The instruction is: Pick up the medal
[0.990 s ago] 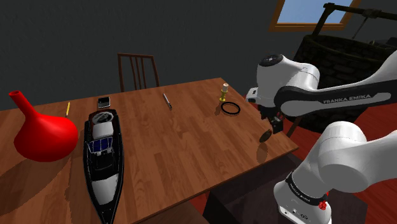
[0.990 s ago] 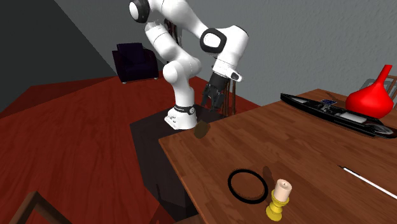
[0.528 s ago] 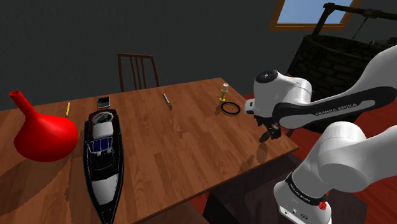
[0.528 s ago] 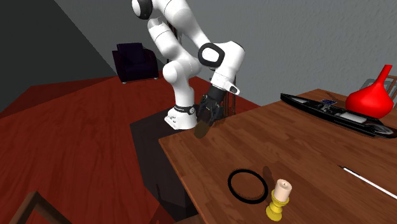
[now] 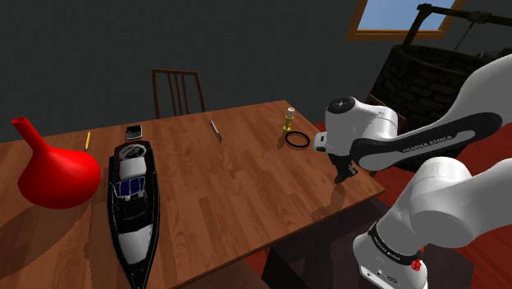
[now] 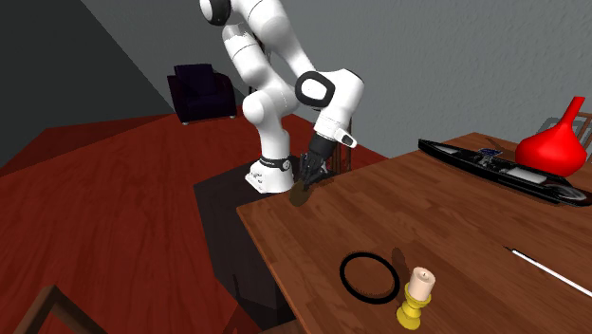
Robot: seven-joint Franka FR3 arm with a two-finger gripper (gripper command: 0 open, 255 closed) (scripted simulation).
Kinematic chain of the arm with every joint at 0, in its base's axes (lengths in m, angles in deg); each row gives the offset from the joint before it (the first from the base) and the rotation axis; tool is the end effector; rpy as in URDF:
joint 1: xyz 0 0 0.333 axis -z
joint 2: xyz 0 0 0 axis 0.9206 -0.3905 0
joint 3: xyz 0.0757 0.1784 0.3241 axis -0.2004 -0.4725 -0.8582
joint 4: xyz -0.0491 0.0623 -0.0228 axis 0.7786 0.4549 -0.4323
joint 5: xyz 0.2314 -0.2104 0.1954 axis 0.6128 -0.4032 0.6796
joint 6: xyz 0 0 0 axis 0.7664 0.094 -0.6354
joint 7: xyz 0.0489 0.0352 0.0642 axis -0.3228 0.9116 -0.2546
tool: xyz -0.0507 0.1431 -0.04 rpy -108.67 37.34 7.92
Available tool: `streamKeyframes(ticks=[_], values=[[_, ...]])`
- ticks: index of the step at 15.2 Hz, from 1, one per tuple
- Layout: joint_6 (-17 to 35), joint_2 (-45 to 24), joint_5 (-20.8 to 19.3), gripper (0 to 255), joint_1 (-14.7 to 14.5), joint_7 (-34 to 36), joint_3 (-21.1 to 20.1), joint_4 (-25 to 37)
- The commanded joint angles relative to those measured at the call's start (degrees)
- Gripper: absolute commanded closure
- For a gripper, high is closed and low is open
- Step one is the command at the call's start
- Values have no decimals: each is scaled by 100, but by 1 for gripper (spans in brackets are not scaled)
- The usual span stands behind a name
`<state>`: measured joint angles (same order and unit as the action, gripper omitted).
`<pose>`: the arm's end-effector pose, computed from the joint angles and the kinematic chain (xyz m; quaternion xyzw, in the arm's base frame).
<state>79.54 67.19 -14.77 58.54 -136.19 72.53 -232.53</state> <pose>0.2007 -0.0639 0.3049 0.7953 0.5670 -0.1840 0.1104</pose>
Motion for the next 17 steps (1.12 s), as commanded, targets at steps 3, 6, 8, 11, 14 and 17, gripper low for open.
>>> streamKeyframes(ticks=[3, 6, 8, 11, 14, 17], values=[[2, -2, 0, 255, 0, 1, 0, -1], [6, 3, -2, 255, 0, 7, -1, -12], [-238, 212, 104, 255, -33, -98, -36, 39], [-590, 494, 248, 255, -78, -242, -92, 131], [-925, 739, 379, 255, -119, -373, -151, 242], [-1243, 949, 496, 255, -156, -493, -213, 370]])
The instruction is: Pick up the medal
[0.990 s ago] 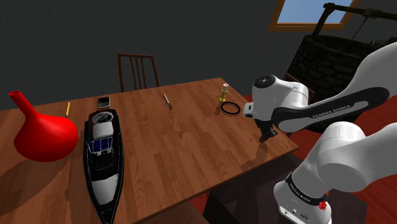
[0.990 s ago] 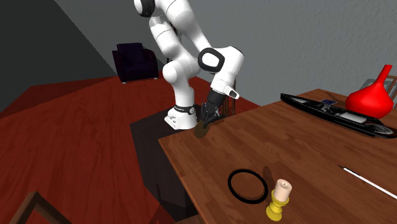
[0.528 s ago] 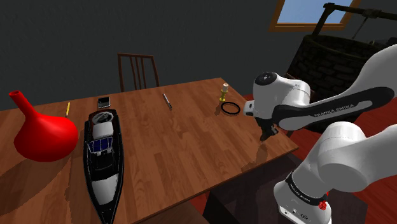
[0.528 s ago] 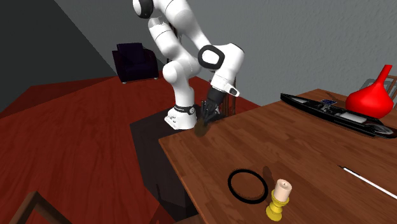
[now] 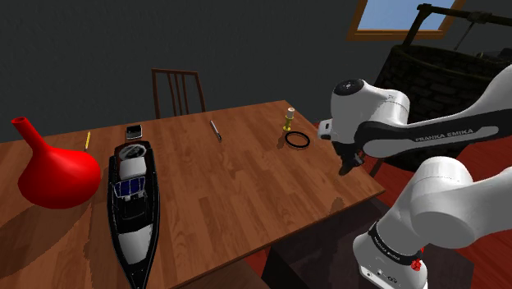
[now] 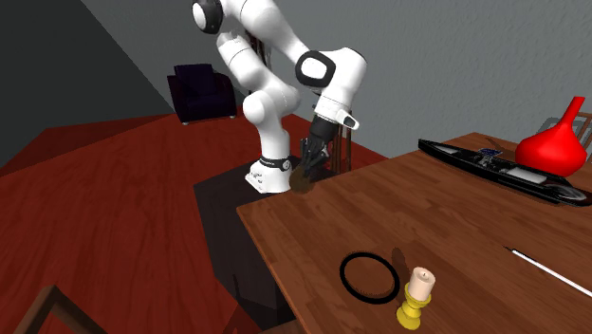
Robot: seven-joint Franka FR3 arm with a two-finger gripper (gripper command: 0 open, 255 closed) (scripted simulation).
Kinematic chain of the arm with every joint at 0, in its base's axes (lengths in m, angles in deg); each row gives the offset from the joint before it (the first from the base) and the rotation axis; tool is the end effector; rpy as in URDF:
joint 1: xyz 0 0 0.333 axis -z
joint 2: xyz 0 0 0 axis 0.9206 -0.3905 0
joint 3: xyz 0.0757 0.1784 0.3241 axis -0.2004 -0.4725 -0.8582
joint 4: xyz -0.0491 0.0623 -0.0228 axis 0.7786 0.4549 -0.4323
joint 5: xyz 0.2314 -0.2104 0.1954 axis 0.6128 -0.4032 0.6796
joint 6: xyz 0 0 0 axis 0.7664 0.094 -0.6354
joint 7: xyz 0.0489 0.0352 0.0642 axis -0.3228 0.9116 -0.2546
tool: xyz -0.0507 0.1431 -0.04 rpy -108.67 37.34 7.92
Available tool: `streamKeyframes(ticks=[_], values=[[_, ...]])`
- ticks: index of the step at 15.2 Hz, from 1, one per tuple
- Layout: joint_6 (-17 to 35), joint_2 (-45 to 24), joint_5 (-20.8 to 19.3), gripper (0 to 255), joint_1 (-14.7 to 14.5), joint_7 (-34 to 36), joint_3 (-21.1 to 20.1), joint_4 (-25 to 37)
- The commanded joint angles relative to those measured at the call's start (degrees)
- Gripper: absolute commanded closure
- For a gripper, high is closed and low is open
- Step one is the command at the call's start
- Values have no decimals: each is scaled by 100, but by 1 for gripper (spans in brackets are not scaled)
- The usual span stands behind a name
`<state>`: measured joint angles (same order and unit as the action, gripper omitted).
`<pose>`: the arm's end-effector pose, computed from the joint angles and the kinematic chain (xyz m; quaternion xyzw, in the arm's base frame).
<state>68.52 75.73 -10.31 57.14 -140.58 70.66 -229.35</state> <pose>0.1906 -0.0665 0.3459 0.7954 0.5669 -0.1839 0.1106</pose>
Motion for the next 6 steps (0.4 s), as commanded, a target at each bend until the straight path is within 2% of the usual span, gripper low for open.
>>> streamKeyframes(ticks=[1, 4, 6], values=[[-243, 157, 87, 255, -26, -91, -47, 98], [-539, 323, 189, 255, -57, -200, -109, 245], [-554, 331, 194, 255, -58, -205, -112, 253]])
